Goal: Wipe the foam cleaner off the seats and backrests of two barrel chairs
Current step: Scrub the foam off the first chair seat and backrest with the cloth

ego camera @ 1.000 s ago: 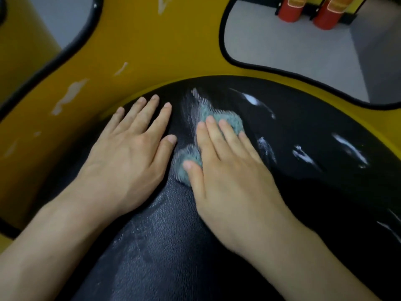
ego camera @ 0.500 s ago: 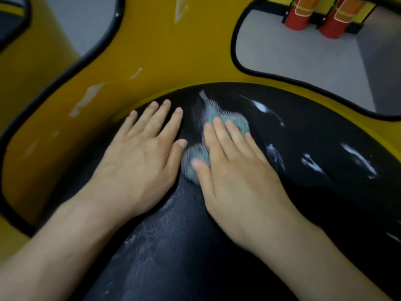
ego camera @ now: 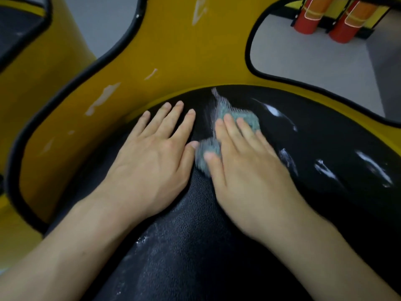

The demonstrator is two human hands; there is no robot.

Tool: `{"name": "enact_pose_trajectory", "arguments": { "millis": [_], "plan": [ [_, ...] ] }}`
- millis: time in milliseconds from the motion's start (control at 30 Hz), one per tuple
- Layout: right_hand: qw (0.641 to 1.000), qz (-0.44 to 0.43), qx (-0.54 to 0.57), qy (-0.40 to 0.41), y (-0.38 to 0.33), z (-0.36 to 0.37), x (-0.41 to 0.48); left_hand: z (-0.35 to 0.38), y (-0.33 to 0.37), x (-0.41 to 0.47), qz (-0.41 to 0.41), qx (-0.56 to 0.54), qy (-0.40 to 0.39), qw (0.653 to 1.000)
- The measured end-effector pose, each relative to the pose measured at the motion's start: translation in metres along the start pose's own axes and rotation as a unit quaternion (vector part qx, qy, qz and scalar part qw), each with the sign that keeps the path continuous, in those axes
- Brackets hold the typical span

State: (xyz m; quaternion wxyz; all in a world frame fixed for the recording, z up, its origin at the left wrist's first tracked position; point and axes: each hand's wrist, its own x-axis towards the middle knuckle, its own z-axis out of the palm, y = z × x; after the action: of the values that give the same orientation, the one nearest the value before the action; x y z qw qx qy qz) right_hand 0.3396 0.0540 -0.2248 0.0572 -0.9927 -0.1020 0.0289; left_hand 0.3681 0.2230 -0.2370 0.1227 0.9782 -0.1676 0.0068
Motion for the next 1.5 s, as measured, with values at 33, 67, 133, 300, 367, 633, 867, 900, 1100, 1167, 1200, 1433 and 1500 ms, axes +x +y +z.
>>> {"name": "enact_pose_trajectory", "arguments": {
  "millis": [33,67,133,300,367,633,867,900,1100,1167,1200,1433,1500],
  "plan": [
    [1.000,-0.004,0.003,0.017,-0.001,0.002,-0.016,0.000,0.000,0.000,-0.001,-0.002,-0.001,1.000],
    [1.000,-0.005,0.009,0.024,-0.002,0.004,-0.030,0.000,0.000,0.000,-0.001,-0.003,-0.003,1.000],
    [1.000,-0.002,0.017,0.014,-0.002,0.004,-0.040,0.000,0.000,0.000,-0.001,-0.004,0.000,1.000],
    [0.999,0.001,0.009,-0.036,0.005,-0.007,0.018,0.000,0.000,0.000,-0.002,-0.001,-0.001,1.000],
    [0.999,0.005,0.009,-0.038,0.008,-0.010,0.046,0.000,0.000,0.000,-0.001,-0.001,0.000,1.000],
    [0.999,-0.031,0.005,-0.002,0.017,-0.005,-0.022,-0.007,0.000,-0.004,-0.002,0.012,-0.033,0.999],
    [0.999,-0.027,0.004,-0.042,0.018,-0.013,-0.004,-0.010,0.000,-0.013,-0.027,0.030,-0.068,0.997],
    [0.999,-0.028,0.002,-0.047,0.019,-0.014,0.013,-0.011,-0.001,-0.013,-0.028,0.029,-0.079,0.996],
    [0.998,-0.033,-0.005,-0.048,0.024,-0.013,0.024,-0.015,0.001,-0.014,-0.038,0.039,-0.104,0.993],
    [0.999,-0.038,-0.011,-0.038,0.024,-0.010,-0.006,-0.016,0.003,-0.013,-0.040,0.044,-0.110,0.992],
    [0.999,-0.039,-0.012,-0.027,0.024,-0.006,-0.019,-0.016,0.003,-0.013,-0.038,0.045,-0.111,0.992],
    [0.998,-0.017,-0.005,-0.059,0.016,-0.015,0.035,-0.015,0.002,-0.014,-0.031,0.043,-0.105,0.993],
    [0.998,-0.007,0.000,-0.055,0.011,-0.016,0.060,-0.015,0.002,-0.014,-0.028,0.040,-0.097,0.994]
  ]
}}
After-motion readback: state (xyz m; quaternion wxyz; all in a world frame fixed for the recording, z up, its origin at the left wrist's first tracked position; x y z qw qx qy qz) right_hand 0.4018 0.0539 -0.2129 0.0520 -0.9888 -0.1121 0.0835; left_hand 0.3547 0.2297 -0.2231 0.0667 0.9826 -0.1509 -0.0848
